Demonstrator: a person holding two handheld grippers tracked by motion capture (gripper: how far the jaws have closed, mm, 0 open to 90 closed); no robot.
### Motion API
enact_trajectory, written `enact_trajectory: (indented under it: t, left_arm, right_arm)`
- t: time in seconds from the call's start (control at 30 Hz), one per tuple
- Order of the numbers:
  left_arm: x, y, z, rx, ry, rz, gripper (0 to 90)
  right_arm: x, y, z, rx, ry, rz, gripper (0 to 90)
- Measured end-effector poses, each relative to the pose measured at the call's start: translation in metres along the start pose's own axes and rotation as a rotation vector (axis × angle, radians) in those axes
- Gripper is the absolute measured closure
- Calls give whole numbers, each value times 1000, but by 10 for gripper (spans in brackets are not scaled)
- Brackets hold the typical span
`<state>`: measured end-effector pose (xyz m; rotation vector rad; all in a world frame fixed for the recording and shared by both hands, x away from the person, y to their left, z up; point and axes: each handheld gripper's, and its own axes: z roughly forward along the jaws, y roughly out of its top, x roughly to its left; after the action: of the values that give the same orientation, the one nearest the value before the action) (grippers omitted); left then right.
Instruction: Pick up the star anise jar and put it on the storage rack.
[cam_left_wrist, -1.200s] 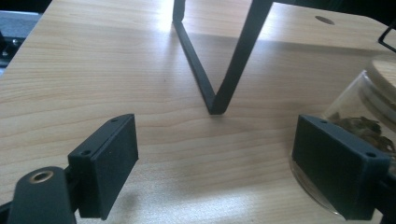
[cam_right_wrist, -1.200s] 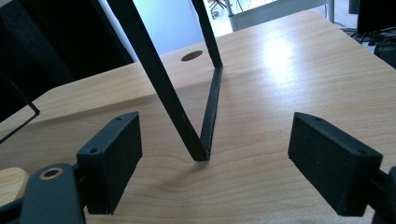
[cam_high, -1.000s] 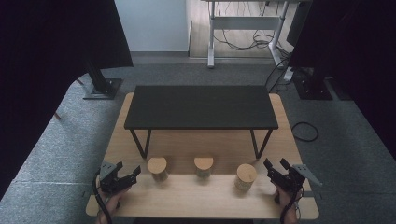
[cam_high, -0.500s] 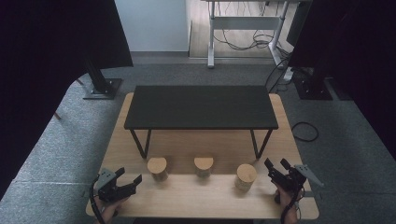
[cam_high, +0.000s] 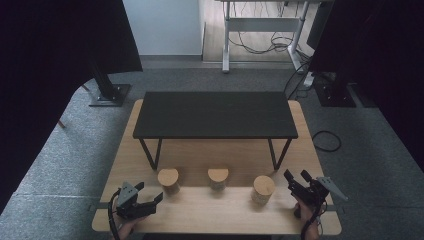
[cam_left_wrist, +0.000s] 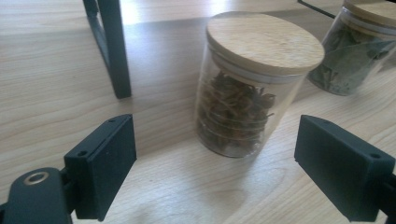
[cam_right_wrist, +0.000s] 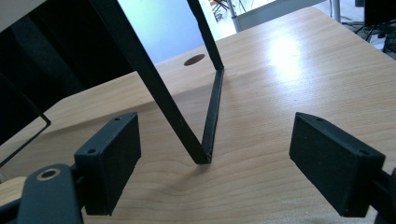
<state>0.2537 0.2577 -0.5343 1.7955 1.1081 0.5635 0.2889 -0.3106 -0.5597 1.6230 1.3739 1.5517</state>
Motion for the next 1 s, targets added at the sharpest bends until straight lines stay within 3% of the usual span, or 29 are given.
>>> enact_trajectory:
  t: [0.2, 0.5, 1.0]
  left_arm:
    - [-6, 1, 2, 0, 7, 7, 115]
    - [-18, 5, 15, 19, 22, 73, 106]
    - [-19, 12, 32, 34, 28, 116, 99]
  right_arm:
    - [-1, 0, 0, -1, -6, 9, 161]
    - [-2, 0, -1, -13, -2, 21, 153]
    - [-1, -1, -2, -17, -6, 21, 151]
